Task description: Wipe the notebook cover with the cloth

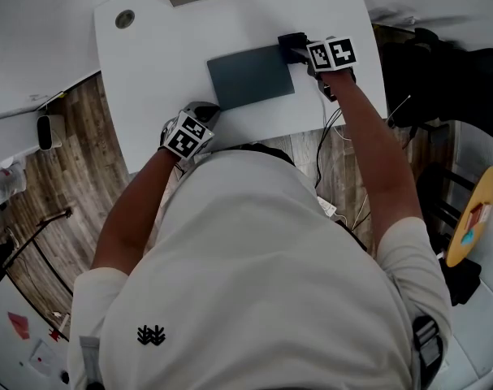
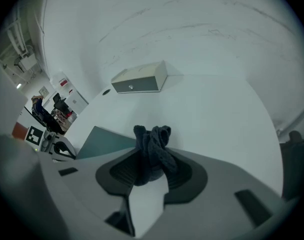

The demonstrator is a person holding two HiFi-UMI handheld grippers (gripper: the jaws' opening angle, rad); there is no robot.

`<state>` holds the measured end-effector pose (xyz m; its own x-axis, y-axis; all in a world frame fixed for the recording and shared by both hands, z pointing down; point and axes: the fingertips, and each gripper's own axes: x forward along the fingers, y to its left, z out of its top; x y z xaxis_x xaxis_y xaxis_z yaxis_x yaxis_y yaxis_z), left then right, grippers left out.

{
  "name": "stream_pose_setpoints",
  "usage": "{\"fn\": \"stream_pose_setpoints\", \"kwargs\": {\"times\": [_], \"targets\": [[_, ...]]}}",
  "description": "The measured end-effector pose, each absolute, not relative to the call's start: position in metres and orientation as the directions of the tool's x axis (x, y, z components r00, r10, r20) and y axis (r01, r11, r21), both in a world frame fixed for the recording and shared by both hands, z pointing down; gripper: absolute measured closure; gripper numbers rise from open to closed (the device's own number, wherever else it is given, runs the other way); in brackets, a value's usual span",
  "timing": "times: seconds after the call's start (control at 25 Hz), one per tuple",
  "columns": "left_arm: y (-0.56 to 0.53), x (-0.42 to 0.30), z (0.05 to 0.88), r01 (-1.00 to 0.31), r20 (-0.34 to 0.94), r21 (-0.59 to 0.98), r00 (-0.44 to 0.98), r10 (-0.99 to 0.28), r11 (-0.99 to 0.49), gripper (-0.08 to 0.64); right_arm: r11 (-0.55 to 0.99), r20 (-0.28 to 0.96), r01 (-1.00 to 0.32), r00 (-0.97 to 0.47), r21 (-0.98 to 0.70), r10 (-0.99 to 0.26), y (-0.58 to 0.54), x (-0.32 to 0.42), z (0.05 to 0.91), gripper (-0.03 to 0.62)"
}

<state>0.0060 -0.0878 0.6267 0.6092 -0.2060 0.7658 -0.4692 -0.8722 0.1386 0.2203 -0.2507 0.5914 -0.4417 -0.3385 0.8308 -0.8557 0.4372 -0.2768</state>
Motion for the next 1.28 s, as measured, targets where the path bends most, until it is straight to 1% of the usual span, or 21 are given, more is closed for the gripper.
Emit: {"fn": "stream_pose_setpoints", "kwargs": {"times": [0.12, 0.24, 0.48, 0.84, 1.0, 1.28], "targets": [[-0.09, 0.007, 0.626, -0.469, 0.76, 0.155, 0.618, -0.199, -0.869, 0.554, 0.428, 0.822, -0.87, -0.422, -0.247, -0.383, -0.244, 0.228, 0.583, 0.459], [-0.092, 0.001, 0.621, -0.504, 0.74, 0.22, 0.644, -0.194, -0.836, 0.554, 0.399, 0.799, -0.881, -0.424, -0.254, -0.427, -0.226, 0.232, 0.572, 0.459], [-0.109, -0.024, 0.582, -0.559, 0.628, 0.322, 0.73, -0.271, -0.764, 0.554, 0.393, 0.763, -0.887, -0.425, -0.243, -0.487, -0.171, 0.225, 0.553, 0.459], [-0.1, -0.066, 0.516, -0.552, 0.482, 0.405, 0.806, -0.343, -0.729, 0.554, 0.353, 0.645, -0.884, -0.467, -0.308, -0.605, -0.088, 0.173, 0.513, 0.457], [-0.092, -0.086, 0.497, -0.554, 0.447, 0.418, 0.815, -0.368, -0.72, 0.554, 0.368, 0.62, -0.887, -0.459, -0.28, -0.636, -0.059, 0.145, 0.498, 0.457], [-0.081, -0.106, 0.466, -0.5, 0.376, 0.431, 0.856, -0.354, -0.751, 0.554, 0.357, 0.558, -0.892, -0.451, -0.277, -0.696, -0.023, 0.095, 0.47, 0.457]]}}
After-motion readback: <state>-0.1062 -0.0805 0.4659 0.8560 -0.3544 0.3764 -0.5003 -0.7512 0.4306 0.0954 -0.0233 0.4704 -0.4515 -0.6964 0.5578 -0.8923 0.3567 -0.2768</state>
